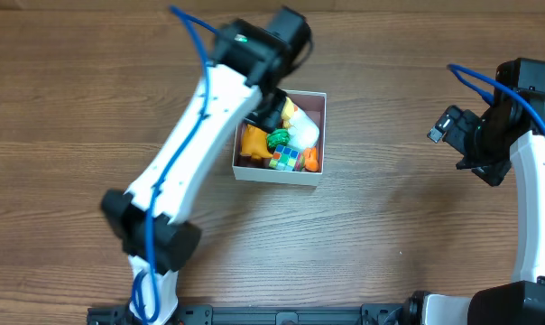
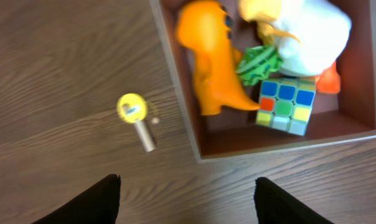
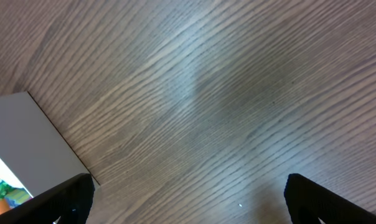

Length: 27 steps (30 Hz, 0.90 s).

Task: Pack container
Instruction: 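Place the green toy into the box and withdraw left gripper, then grasp the yellow paddle-ball toy by its handle with left gripper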

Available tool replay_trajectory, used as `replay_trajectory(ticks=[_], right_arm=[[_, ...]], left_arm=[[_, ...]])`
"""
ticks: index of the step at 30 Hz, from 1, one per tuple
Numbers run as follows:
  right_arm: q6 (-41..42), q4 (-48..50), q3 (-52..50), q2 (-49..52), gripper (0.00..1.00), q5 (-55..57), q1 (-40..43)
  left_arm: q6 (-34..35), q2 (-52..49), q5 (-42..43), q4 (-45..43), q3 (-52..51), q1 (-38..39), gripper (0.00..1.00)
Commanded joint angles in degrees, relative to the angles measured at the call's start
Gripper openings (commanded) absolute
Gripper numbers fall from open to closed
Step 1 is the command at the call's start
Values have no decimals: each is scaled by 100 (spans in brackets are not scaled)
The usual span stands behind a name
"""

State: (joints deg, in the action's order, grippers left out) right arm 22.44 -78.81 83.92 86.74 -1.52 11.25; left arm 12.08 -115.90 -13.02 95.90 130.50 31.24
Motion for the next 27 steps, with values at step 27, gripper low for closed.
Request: replay_trajectory(ticks=[27], right_arm=[[-15, 55, 2, -46, 100, -11, 9]], left_arm=[[393, 2616, 855, -3587, -6511, -1976, 100]])
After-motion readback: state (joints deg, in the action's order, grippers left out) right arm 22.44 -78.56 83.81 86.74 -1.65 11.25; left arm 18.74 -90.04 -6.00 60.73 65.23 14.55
